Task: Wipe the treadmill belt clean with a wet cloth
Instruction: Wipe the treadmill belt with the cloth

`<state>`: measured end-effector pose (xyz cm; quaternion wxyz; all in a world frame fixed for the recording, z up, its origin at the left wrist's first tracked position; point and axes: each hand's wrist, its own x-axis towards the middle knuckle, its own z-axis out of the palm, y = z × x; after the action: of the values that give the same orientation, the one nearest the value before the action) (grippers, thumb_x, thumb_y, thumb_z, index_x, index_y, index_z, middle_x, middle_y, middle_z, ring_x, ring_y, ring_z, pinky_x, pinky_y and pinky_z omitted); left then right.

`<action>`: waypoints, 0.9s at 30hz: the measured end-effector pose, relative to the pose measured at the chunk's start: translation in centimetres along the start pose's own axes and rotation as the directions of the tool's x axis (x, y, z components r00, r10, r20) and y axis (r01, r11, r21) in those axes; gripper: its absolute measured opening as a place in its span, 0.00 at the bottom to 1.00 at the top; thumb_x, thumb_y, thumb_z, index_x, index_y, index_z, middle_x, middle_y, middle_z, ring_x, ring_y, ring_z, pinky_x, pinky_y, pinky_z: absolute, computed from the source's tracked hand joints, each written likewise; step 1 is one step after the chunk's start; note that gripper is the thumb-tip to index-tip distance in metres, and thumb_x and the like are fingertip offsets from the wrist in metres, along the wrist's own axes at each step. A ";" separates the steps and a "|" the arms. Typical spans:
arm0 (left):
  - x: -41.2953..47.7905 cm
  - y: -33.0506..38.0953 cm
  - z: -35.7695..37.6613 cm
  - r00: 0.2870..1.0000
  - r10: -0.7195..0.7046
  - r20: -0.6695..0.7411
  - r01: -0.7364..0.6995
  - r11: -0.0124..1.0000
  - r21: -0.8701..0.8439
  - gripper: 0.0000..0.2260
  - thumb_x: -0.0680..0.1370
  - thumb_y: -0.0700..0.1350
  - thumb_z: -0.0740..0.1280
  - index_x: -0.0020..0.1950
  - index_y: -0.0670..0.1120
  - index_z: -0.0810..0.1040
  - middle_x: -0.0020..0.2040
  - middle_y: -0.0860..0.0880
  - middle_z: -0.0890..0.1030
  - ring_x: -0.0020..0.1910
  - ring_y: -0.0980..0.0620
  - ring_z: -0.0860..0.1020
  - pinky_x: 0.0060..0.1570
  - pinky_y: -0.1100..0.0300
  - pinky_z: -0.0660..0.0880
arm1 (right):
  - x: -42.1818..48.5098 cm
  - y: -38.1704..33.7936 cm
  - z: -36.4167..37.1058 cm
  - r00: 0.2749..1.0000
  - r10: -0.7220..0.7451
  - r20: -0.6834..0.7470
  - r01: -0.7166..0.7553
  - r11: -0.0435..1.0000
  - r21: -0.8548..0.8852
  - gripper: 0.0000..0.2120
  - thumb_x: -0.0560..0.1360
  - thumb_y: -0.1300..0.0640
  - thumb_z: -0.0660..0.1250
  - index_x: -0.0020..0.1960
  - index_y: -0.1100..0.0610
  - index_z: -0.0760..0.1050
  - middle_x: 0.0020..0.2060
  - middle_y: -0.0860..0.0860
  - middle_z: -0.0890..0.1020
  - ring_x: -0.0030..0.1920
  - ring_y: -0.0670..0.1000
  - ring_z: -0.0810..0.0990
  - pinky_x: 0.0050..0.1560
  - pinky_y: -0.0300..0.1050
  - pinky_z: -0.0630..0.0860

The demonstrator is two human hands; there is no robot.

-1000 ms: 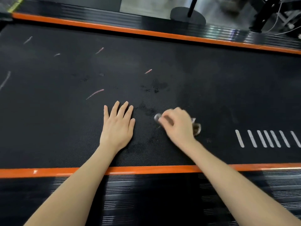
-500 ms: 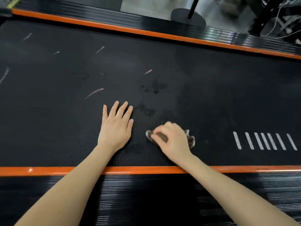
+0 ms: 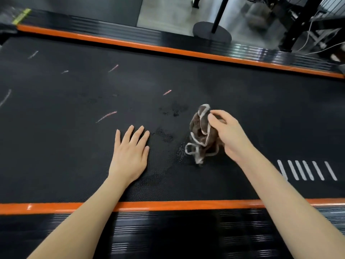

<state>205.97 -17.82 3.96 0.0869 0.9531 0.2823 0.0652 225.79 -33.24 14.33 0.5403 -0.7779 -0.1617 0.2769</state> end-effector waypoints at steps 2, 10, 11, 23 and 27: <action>0.0 0.0 0.0 1.000 -0.001 -0.004 0.001 1.000 -0.004 0.25 0.79 0.53 0.47 0.71 0.45 0.70 0.71 0.46 0.70 0.72 0.41 0.63 0.71 0.38 0.54 | -0.4 -0.9 -1.7 0.983 0.110 0.147 -0.135 0.975 0.177 0.12 0.79 0.63 0.61 0.58 0.51 0.75 0.47 0.53 0.84 0.48 0.53 0.83 0.50 0.51 0.79; 0.1 0.0 0.0 1.000 -0.009 -0.004 0.009 1.000 0.001 0.24 0.79 0.53 0.48 0.71 0.46 0.70 0.71 0.47 0.70 0.72 0.42 0.63 0.71 0.39 0.53 | -0.4 0.4 -1.4 0.852 -0.517 -0.077 0.292 0.593 -0.751 0.13 0.75 0.50 0.63 0.57 0.50 0.79 0.54 0.50 0.79 0.55 0.52 0.78 0.55 0.46 0.70; 0.1 0.0 0.0 1.000 -0.008 -0.001 0.008 1.000 0.004 0.24 0.79 0.53 0.48 0.71 0.46 0.70 0.71 0.47 0.70 0.72 0.42 0.63 0.71 0.39 0.53 | -0.3 1.0 -0.3 0.873 -0.487 0.025 0.310 0.516 -0.798 0.21 0.73 0.40 0.61 0.59 0.49 0.78 0.56 0.51 0.78 0.57 0.54 0.77 0.59 0.50 0.70; 0.2 0.0 0.2 1.000 -0.012 0.012 0.012 1.000 0.004 0.24 0.79 0.53 0.48 0.72 0.47 0.68 0.72 0.47 0.69 0.73 0.43 0.62 0.72 0.40 0.52 | 1.0 8.4 2.8 0.619 -0.540 0.571 0.740 0.157 -0.654 0.20 0.75 0.37 0.60 0.62 0.43 0.77 0.67 0.55 0.73 0.67 0.62 0.68 0.64 0.63 0.63; 0.2 -0.1 0.3 1.000 -0.010 0.010 0.010 1.000 -0.006 0.24 0.79 0.53 0.48 0.71 0.47 0.69 0.71 0.47 0.69 0.73 0.42 0.62 0.72 0.39 0.53 | 6.1 7.2 3.8 0.721 -0.539 0.436 0.626 0.237 -0.743 0.19 0.76 0.40 0.57 0.60 0.44 0.79 0.65 0.55 0.75 0.64 0.62 0.71 0.62 0.66 0.67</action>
<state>206.13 -17.65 3.66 0.0916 0.9518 0.2864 0.0606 227.98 -29.65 5.10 0.1357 -0.8055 -0.5762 -0.0283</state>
